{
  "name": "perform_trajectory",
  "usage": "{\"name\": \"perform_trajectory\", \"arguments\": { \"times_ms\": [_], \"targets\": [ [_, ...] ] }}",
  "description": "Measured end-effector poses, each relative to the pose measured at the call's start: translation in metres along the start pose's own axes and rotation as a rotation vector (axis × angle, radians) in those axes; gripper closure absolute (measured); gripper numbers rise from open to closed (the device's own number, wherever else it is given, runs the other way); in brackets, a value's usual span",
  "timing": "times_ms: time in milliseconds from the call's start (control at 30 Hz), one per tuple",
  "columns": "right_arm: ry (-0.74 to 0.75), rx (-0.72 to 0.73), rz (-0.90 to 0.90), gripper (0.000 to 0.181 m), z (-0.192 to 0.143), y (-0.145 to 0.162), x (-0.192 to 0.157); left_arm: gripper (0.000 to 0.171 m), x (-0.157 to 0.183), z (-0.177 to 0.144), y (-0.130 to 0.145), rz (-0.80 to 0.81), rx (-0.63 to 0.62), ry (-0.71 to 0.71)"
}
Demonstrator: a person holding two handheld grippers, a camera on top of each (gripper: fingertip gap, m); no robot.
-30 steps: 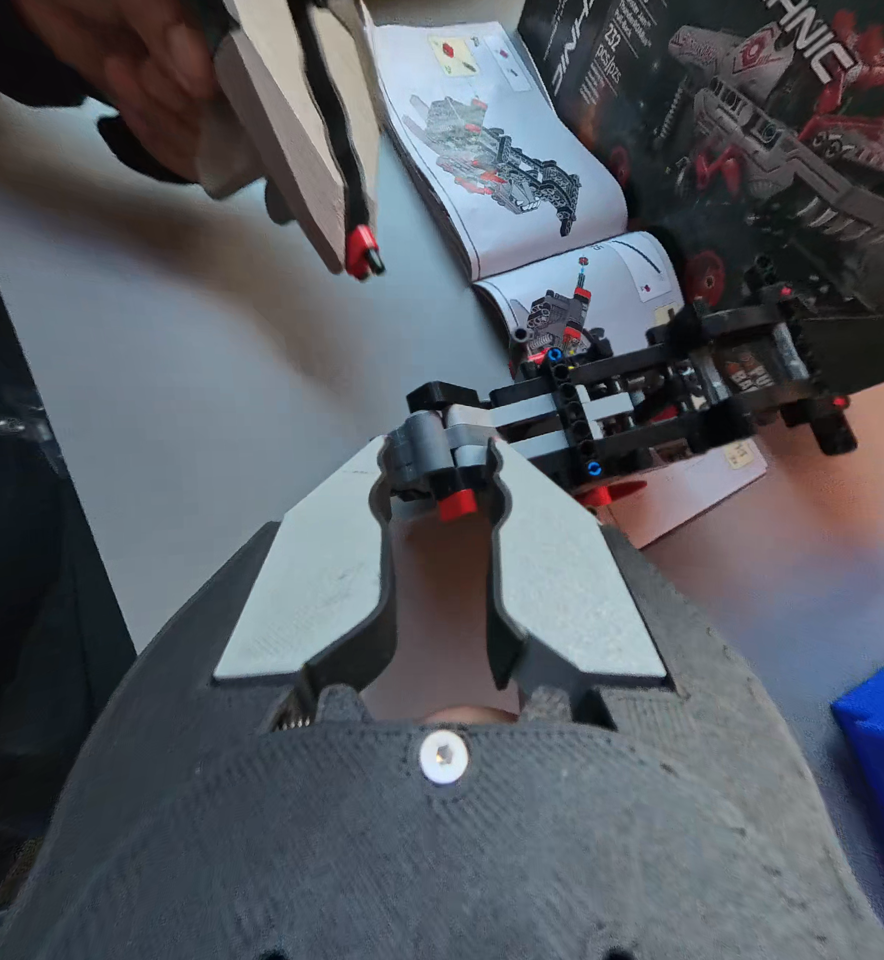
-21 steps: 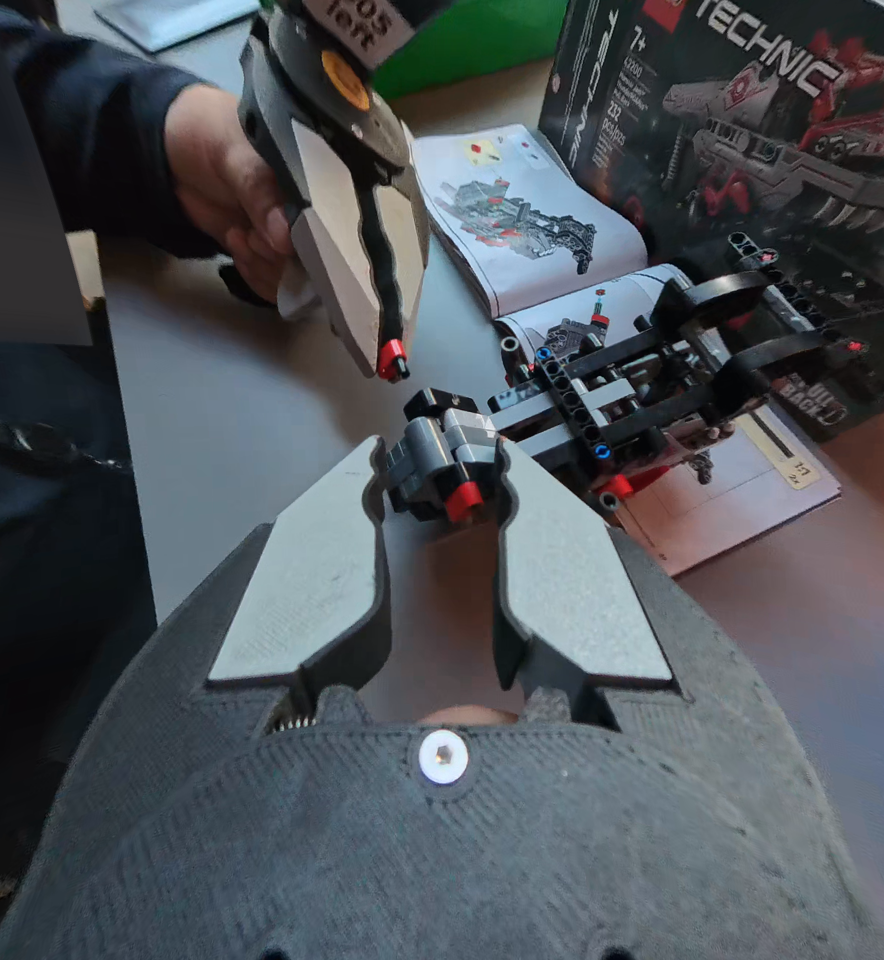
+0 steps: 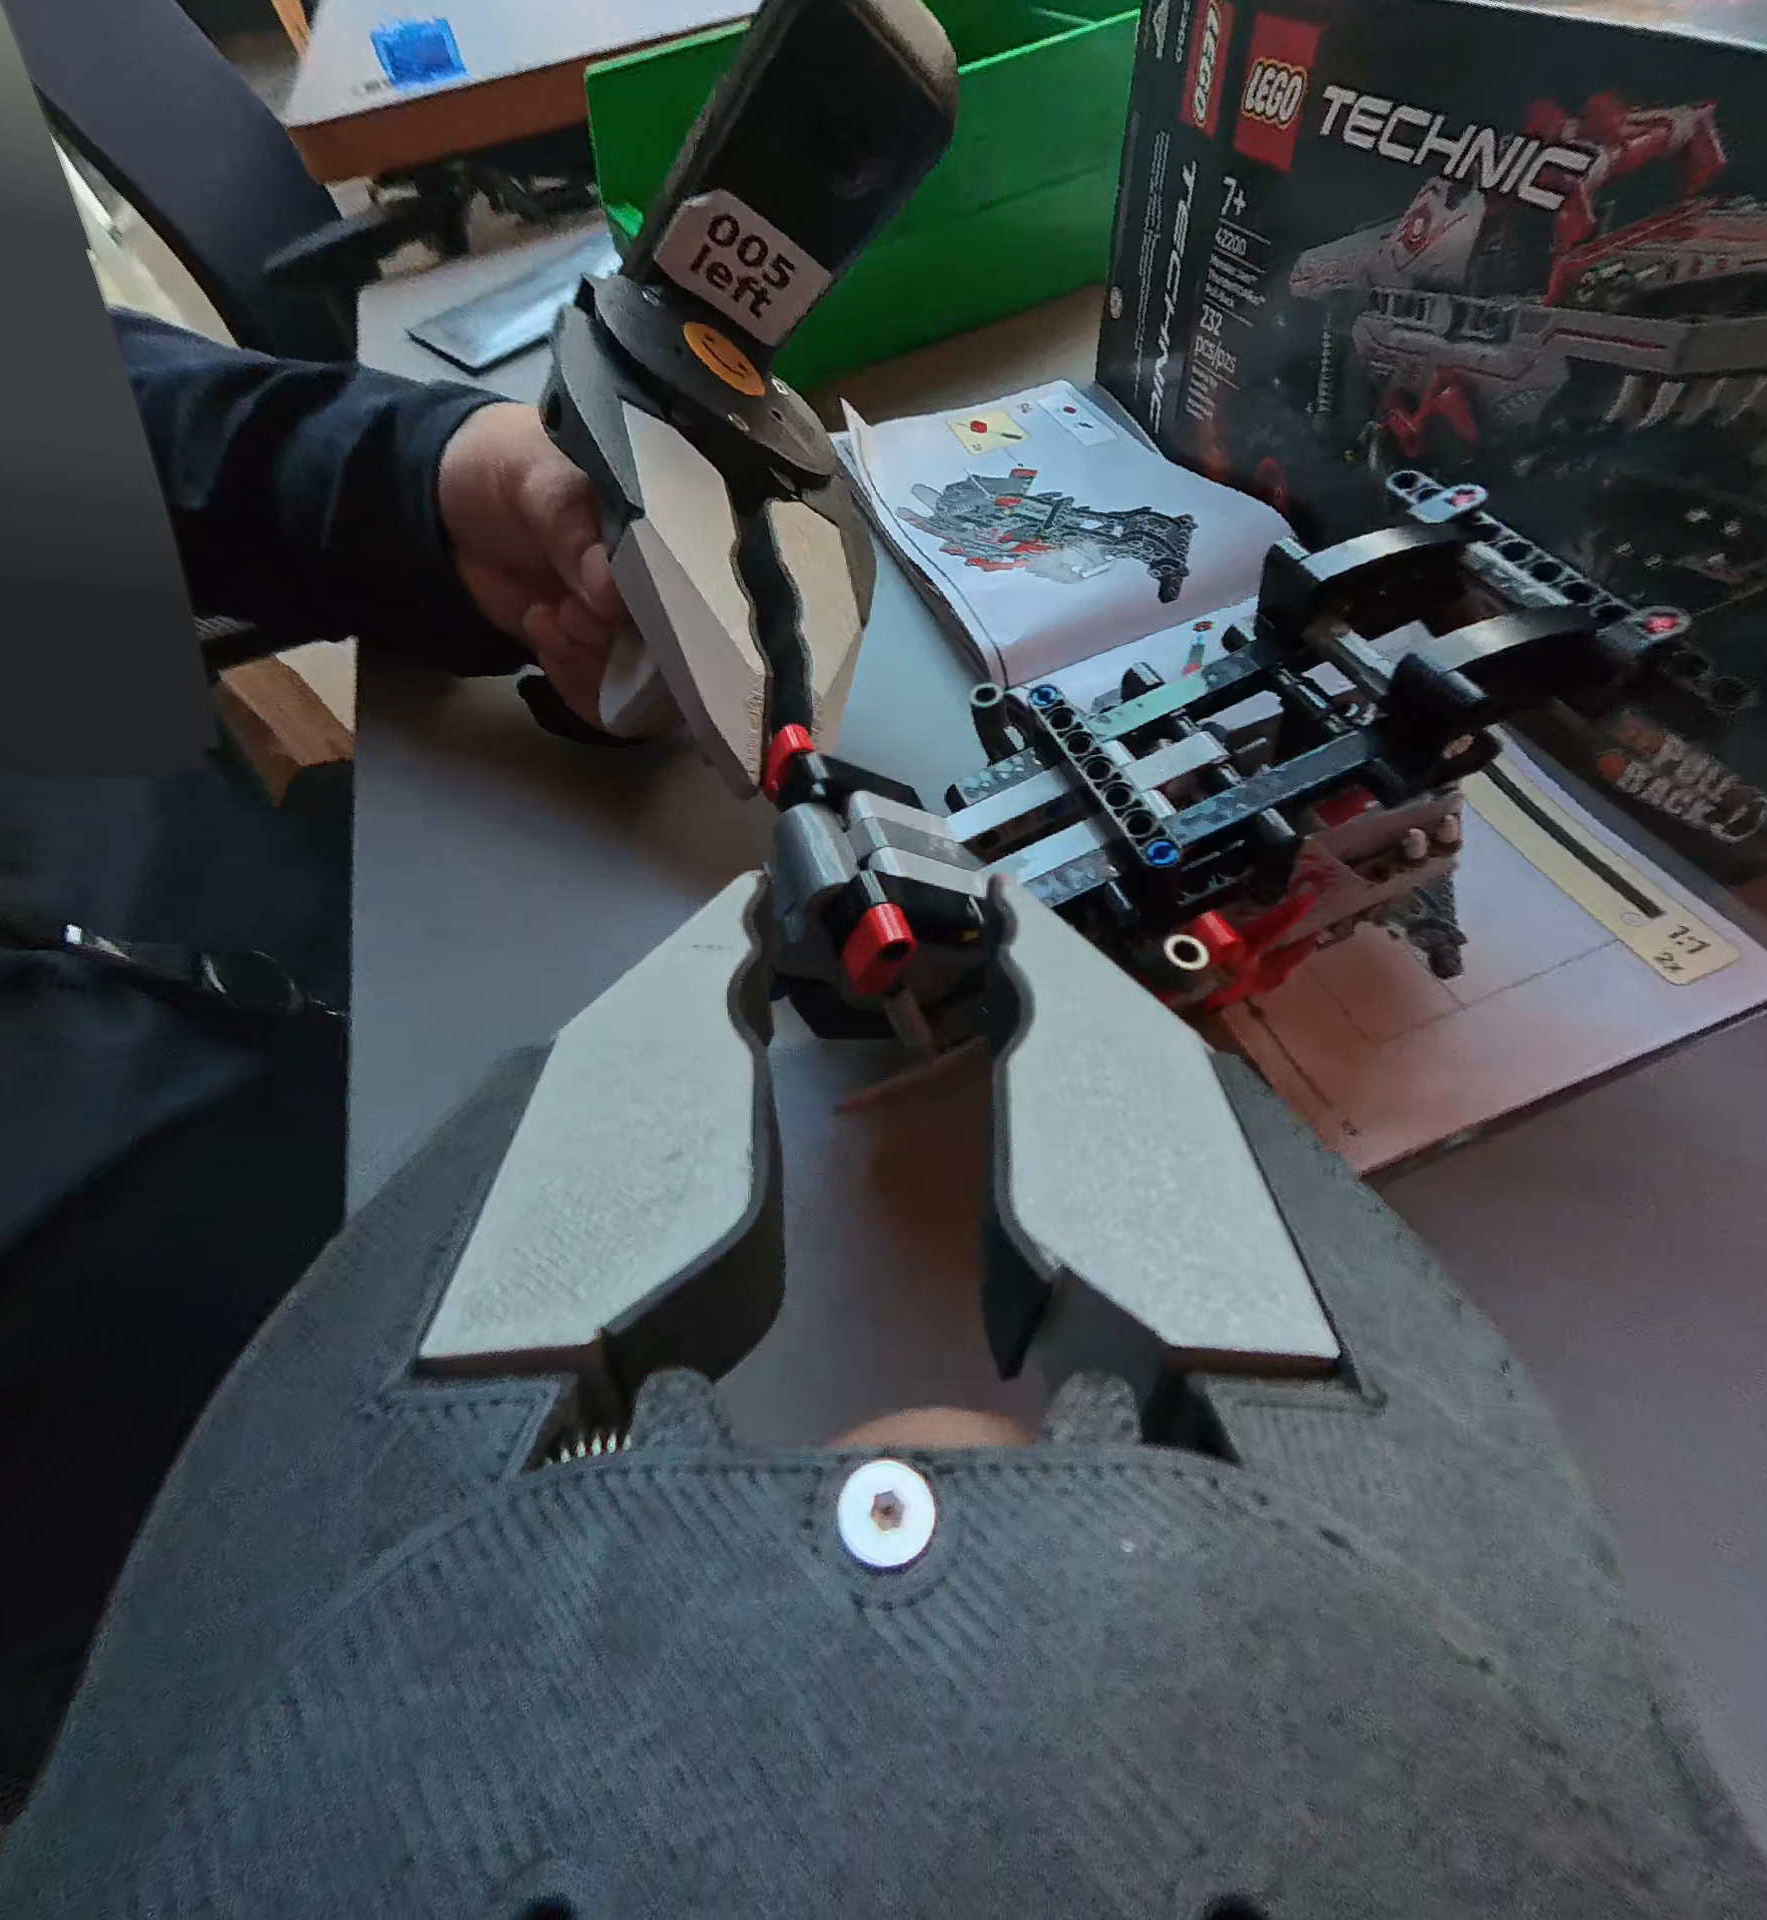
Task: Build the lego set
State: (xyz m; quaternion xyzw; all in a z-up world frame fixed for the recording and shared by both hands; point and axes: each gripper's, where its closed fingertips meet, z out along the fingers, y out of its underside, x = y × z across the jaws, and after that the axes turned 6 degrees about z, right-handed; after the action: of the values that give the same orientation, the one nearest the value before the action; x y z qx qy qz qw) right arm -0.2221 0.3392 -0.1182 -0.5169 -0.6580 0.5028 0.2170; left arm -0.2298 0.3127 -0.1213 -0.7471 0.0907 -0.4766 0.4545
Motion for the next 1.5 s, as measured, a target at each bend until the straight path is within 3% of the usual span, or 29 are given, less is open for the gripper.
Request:
{"name": "perform_trajectory", "arguments": {
  "times_ms": [733,1033,1133,1233,1333,1400,1500],
  "targets": [
    [0.007,-0.021,-0.156,0.158,-0.001,0.002,-0.005,0.168,0.001,0.011,-0.002,-0.004,-0.03,0.03],
    [0.088,-0.153,-0.424,0.155,0.007,-0.007,-0.016,0.167,0.003,0.007,0.009,0.072,-0.146,-0.009],
    [0.129,-0.113,-0.536,0.16,0.004,-0.02,-0.031,0.167,0.01,0.006,0.009,0.086,-0.163,0.0],
    [0.128,-0.184,-0.664,0.165,0.013,-0.009,-0.046,0.168,0.021,0.007,0.011,0.118,-0.183,0.021],
    [0.134,-0.212,-0.65,0.166,0.017,-0.004,-0.046,0.167,0.023,0.007,0.013,0.145,-0.206,0.018],
    [0.212,-0.202,-0.602,0.166,0.012,-0.006,-0.037,0.167,0.022,0.007,0.011,0.155,-0.196,0.001],
    [0.511,-0.087,-0.349,0.151,-0.017,-0.012,-0.002,0.168,0.011,0.002,0.003,0.237,-0.151,-0.092]
  ]
}}
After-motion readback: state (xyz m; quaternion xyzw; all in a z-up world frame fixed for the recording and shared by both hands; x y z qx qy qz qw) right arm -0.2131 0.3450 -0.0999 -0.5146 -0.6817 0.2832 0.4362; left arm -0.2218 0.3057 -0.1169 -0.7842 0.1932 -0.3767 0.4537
